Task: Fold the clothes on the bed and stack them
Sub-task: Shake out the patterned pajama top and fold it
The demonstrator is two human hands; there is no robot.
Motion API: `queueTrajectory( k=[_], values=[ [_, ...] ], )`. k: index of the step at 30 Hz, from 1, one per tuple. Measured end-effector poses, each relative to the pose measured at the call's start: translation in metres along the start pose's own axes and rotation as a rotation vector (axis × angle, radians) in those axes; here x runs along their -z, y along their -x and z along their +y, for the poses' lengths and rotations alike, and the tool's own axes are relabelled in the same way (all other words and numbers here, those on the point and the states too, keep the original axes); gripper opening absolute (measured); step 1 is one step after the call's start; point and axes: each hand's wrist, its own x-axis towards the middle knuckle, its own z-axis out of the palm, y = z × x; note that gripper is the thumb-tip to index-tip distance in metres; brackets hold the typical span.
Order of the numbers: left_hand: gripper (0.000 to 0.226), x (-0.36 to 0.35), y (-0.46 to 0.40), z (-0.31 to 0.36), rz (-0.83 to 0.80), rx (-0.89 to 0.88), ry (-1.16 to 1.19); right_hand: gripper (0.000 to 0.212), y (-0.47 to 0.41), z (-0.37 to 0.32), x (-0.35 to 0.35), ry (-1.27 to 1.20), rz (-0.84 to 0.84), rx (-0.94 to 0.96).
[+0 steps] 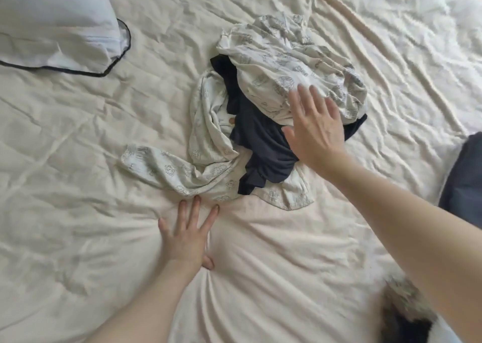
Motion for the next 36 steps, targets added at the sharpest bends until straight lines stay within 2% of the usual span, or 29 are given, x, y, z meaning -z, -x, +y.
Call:
queueTrajectory(
  k=[3, 5, 7, 11, 15, 18, 21, 23, 26, 28, 29, 30, 32, 34, 36],
  values=[
    [0.132, -0.003, -0.003, 0.002, 0.000, -0.004, 0.036, 0.062, -0.042, -0.006, -0.006, -0.057, -0.041, -0.134],
    [0.133, -0.004, -0.006, 0.001, -0.003, -0.004, 0.042, 0.041, -0.053, -0.010, -0.013, -0.106, -0.047, -0.192],
    [0.134, -0.005, -0.007, 0.000, -0.019, -0.007, 0.056, 0.029, -0.052, -0.014, -0.016, -0.156, 0.031, -0.215],
    [0.135, -0.003, -0.011, -0.005, -0.028, -0.021, 0.064, 0.021, -0.025, -0.015, -0.004, -0.187, 0.101, -0.152],
    [0.132, 0.011, -0.011, -0.011, -0.106, -0.037, 0.114, 0.009, 0.040, -0.009, 0.032, -0.195, 0.009, -0.085],
    [0.117, 0.045, -0.001, -0.014, -0.228, -0.074, 0.152, 0.009, 0.089, -0.002, 0.074, -0.278, -0.001, -0.095],
    [0.091, 0.079, 0.028, -0.012, -0.298, -0.137, 0.193, 0.011, 0.126, 0.003, 0.113, -0.375, 0.019, -0.195],
    [0.080, 0.093, 0.060, -0.004, -0.228, -0.209, 0.344, 0.010, 0.153, 0.003, 0.135, -0.464, 0.026, -0.256],
    [0.071, 0.125, 0.120, 0.011, -0.097, -0.346, 0.838, 0.011, 0.191, -0.001, 0.166, -0.572, 0.011, -0.281],
    [0.069, 0.148, 0.166, 0.022, -0.231, -0.412, 1.284, 0.012, 0.220, -0.008, 0.180, -0.669, 0.012, -0.311],
    [0.069, 0.155, 0.189, 0.026, -0.314, -0.436, 1.431, 0.014, 0.235, -0.013, 0.187, -0.764, 0.017, -0.352],
    [0.070, 0.157, 0.211, 0.029, -0.370, -0.463, 1.487, 0.016, 0.251, -0.021, 0.193, -0.888, 0.017, -0.406],
    [0.072, 0.156, 0.251, 0.035, -0.356, -0.512, 1.425, 0.017, 0.281, -0.037, 0.204, -1.100, 0.002, -0.498],
    [0.060, 0.152, 0.282, 0.033, -0.245, -0.496, 1.375, 0.017, 0.304, -0.052, 0.215, -1.181, -0.027, -0.520],
    [0.033, 0.153, 0.308, 0.021, -0.054, -0.458, 1.384, 0.015, 0.319, -0.064, 0.230, -1.258, -0.036, -0.512]
  ],
)
